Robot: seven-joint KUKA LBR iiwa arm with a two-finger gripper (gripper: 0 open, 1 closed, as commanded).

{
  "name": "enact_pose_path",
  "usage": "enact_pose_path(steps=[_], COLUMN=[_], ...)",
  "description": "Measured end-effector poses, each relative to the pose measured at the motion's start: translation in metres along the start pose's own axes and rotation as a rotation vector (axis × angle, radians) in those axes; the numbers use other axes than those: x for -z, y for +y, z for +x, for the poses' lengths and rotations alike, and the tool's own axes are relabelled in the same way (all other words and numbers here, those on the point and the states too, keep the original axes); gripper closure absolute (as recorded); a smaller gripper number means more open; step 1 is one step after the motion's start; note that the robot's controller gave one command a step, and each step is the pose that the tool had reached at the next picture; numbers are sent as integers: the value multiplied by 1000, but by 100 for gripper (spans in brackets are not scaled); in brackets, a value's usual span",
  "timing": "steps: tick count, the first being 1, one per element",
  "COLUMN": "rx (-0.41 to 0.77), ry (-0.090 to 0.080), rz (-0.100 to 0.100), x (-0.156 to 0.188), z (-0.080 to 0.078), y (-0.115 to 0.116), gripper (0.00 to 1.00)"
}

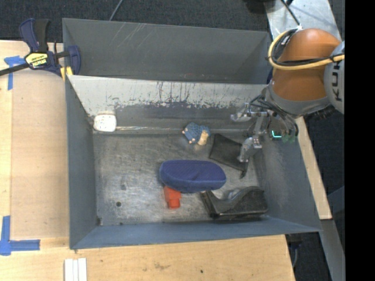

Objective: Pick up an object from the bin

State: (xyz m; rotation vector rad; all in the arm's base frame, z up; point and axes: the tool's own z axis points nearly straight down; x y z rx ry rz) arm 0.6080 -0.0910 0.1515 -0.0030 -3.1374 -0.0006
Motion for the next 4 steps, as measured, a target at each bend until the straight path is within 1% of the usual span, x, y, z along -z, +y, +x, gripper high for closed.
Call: enact_pose_path(steps=[1, 2, 3, 4], rx=[-129, -309, -308, -281], ry=[-33, -11, -9, -17], rz=[-2, -3, -1, -1], x=[-54, -49, -49, 69], z=[6, -20, -20, -15], y=[88, 128, 127, 100], gripper=[0, 0, 100, 100])
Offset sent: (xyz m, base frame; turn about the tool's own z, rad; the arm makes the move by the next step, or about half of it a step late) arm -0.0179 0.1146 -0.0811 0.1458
